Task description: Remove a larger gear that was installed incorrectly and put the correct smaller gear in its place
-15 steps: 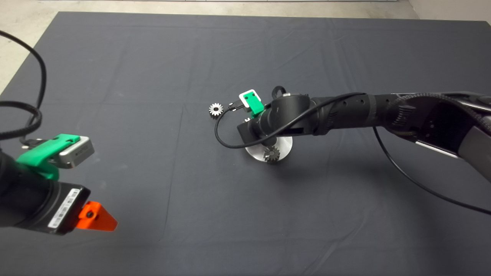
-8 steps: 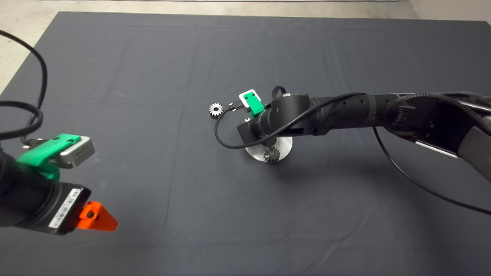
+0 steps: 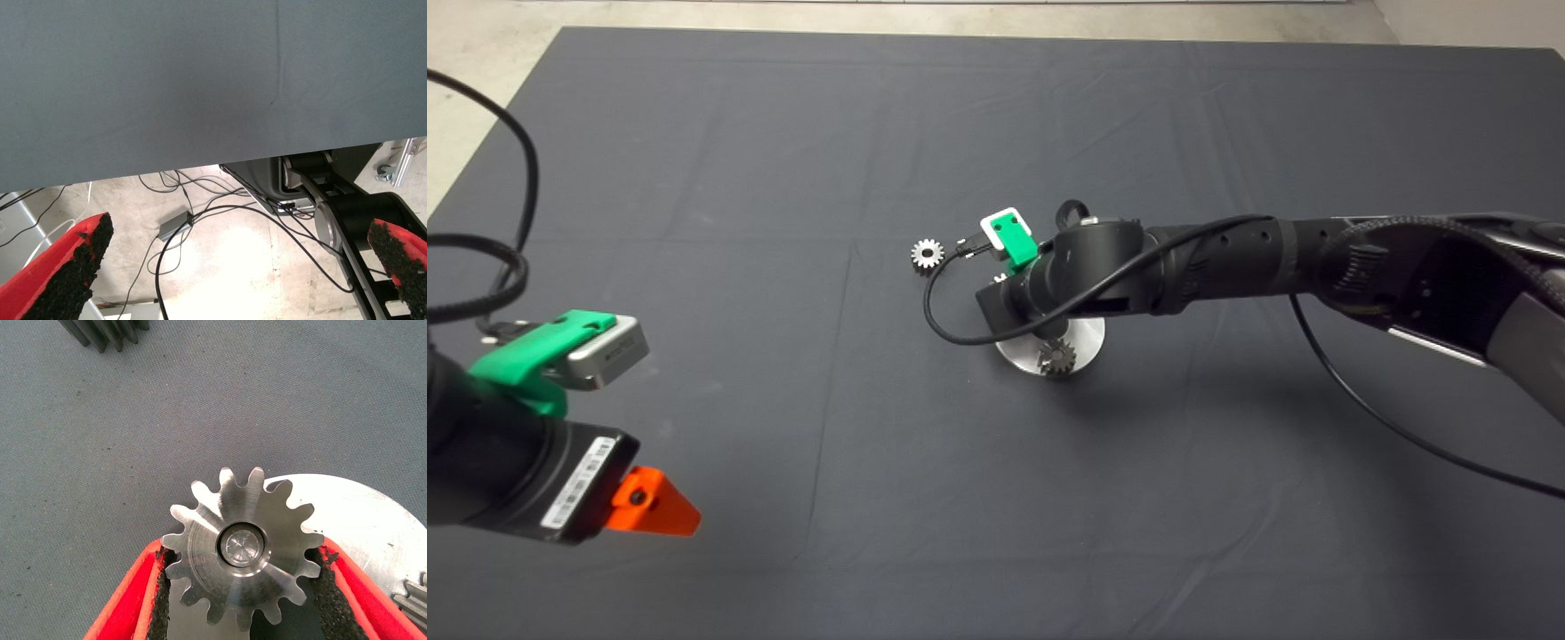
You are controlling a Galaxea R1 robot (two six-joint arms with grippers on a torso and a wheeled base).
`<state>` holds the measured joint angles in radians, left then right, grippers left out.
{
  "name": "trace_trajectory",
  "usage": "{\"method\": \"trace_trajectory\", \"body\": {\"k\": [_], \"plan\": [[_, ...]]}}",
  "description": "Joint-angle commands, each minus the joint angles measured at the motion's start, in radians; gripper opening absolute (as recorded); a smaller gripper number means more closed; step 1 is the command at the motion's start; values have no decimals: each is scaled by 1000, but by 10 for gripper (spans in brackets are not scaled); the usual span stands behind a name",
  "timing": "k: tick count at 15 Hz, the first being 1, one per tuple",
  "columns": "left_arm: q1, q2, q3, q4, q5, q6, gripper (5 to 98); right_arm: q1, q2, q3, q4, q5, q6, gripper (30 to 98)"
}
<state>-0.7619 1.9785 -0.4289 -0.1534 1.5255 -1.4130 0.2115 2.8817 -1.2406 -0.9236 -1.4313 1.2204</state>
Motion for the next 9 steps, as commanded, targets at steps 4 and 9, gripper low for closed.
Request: {"method": "trace_trajectory", "body": {"k": [4, 9], "plan": [[-4, -2, 12, 2, 19, -1, 982, 112, 9, 37, 55, 9, 24, 468], [-4, 0, 7, 6, 22, 3, 982, 164, -27, 96, 144, 8, 62, 468]]}}
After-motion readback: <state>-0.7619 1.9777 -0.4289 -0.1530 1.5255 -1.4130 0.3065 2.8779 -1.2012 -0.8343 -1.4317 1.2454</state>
